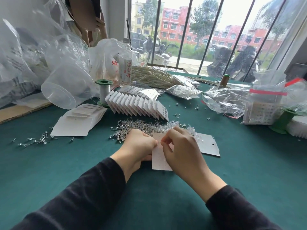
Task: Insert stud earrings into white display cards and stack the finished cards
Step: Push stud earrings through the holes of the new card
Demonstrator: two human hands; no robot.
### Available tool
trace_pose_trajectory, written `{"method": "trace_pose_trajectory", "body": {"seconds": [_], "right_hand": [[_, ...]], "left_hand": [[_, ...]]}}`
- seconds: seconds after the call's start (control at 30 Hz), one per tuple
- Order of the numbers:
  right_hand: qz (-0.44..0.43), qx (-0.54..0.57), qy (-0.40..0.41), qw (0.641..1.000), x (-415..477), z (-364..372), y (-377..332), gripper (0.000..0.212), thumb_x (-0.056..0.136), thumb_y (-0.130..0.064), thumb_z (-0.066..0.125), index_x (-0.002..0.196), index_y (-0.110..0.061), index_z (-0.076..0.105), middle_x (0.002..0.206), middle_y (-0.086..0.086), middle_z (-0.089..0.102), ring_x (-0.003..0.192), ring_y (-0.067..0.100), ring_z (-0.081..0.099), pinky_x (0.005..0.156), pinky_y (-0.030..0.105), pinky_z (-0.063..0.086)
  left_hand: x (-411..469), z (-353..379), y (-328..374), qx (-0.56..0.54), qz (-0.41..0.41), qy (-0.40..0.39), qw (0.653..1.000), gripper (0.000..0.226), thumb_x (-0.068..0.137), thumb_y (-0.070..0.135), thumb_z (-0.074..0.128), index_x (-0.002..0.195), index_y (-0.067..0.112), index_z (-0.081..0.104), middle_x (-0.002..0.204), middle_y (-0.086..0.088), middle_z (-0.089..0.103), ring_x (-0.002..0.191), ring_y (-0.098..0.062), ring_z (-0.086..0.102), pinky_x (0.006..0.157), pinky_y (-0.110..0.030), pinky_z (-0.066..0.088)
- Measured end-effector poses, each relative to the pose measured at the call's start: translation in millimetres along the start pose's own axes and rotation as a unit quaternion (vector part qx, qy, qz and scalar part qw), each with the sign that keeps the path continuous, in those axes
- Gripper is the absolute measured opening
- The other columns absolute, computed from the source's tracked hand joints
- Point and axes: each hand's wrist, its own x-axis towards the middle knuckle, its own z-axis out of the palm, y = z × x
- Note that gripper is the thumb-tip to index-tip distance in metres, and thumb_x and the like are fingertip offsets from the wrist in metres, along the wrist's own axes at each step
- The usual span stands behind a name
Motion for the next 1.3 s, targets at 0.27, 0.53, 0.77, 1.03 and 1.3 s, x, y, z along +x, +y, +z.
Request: {"method": "trace_pose_trajectory", "body": {"seconds": [0.27,0.53,0.77,1.03,1.3], "right_hand": [[0.005,0.041,0.008,0.999,-1.5,1.7,-2.0,0.024,0.075,-0.002,0.056,0.065,-0.02,0.043,0.07,-0.005,0.046,0.067,0.014,0.043,0.061,0.019,0.027],[0.015,0.036,-0.004,0.999,-2.3,4.2,-1.0,0.024,0.076,-0.001,0.055,0.066,-0.019,0.042,0.071,-0.003,0.048,0.068,0.015,0.044,0.062,0.022,0.029],[0.01,0.038,-0.005,0.999,-3.5,4.7,-2.1,0.021,0.077,-0.004,0.056,0.067,-0.018,0.045,0.073,-0.002,0.049,0.069,0.014,0.043,0.062,0.02,0.028],[0.012,0.039,-0.009,0.999,-4.7,4.8,-2.3,0.022,0.076,-0.003,0.055,0.066,-0.019,0.043,0.072,-0.001,0.048,0.067,0.017,0.044,0.061,0.02,0.026],[0.015,0.03,-0.023,0.999,-4.9,6.6,-4.1,0.021,0.074,-0.008,0.053,0.063,-0.02,0.04,0.068,-0.005,0.044,0.066,0.018,0.043,0.058,0.023,0.024]], "left_hand": [[0.4,0.9,-0.4,0.013,0.009,0.0,1.0,0.013,0.08,-0.011,0.051,0.079,0.0,0.058,0.078,-0.02,0.054,0.053,-0.023,0.058,0.045,-0.027,0.053],[-0.2,2.4,-1.3,0.015,0.018,0.003,1.0,0.013,0.079,-0.012,0.051,0.079,-0.003,0.061,0.077,-0.022,0.056,0.057,-0.026,0.06,0.049,-0.029,0.055],[0.7,3.1,-2.9,0.034,0.028,0.008,0.999,0.017,0.076,-0.01,0.05,0.083,0.0,0.062,0.077,-0.021,0.055,0.067,-0.029,0.059,0.071,-0.051,0.055],[-1.0,4.3,-2.2,0.05,0.024,0.013,0.998,0.02,0.073,-0.007,0.049,0.083,0.0,0.065,0.078,-0.017,0.054,0.072,-0.028,0.057,0.079,-0.06,0.048],[1.9,2.6,-6.1,0.042,0.03,0.002,0.999,0.02,0.073,-0.008,0.046,0.079,0.006,0.059,0.078,-0.015,0.049,0.072,-0.024,0.049,0.069,-0.045,0.048]]}}
